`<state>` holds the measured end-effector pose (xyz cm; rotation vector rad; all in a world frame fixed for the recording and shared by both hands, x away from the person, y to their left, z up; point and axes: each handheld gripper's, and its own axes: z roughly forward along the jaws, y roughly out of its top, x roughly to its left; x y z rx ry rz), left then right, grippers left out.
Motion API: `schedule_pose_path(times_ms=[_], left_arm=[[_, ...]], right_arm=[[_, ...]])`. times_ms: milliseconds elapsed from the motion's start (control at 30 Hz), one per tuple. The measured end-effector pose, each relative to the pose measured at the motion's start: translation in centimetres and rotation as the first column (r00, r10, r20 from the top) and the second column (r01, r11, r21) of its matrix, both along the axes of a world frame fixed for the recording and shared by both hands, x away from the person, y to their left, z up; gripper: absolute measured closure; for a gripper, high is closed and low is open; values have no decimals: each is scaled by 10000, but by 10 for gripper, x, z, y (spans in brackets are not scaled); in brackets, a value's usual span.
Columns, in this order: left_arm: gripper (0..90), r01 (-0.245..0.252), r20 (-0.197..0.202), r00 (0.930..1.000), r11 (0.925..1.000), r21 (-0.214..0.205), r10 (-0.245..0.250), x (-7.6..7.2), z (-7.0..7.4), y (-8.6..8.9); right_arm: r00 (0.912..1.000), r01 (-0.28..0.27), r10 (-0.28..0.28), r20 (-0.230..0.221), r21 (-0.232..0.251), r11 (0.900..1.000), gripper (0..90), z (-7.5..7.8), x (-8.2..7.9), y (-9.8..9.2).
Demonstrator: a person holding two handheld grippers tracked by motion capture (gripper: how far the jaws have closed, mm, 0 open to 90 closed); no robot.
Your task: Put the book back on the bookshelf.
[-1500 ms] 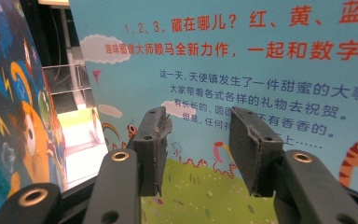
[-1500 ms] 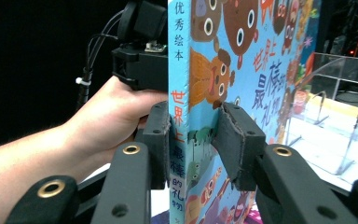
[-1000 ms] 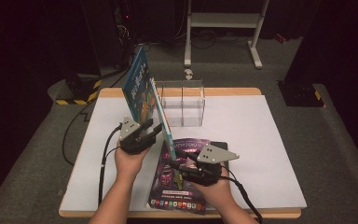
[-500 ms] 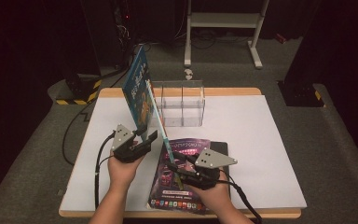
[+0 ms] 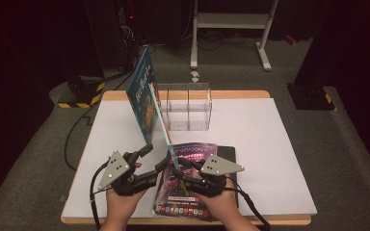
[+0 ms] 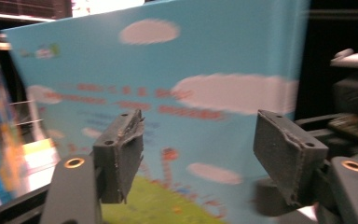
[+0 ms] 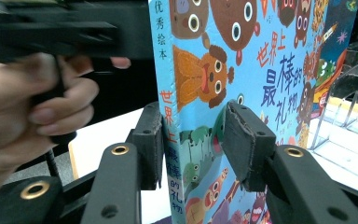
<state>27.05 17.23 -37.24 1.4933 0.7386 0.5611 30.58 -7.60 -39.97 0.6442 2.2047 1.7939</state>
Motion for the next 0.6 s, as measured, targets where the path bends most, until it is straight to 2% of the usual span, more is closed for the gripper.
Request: schedule_pose_path(times_ms=[133, 233, 400, 467, 600], left_arm=[[315, 259, -30, 9997, 9997, -37, -259, -3, 4, -10], [311, 249, -96, 9996, 9997, -50, -250, -1, 5, -15], [317, -15, -328, 9995, 10000, -87, 12, 3, 5, -21], [328, -257, -415, 9988, 9996, 71, 260, 5, 4, -24], [325, -454, -528, 9976, 9989, 98, 459, 6, 2, -28]], right_arm=[[10000, -52, 52, 62, -19, 10000, 582, -1, 0, 1], [10000, -73, 73, 48, -30, 10000, 581, -2, -1, 3], [9999, -105, 105, 25, -54, 9999, 580, -2, -2, 4], [9999, -130, 129, -34, -53, 9999, 578, -2, -2, 4], [9998, -187, 186, -113, -65, 9998, 577, -2, -2, 5]])
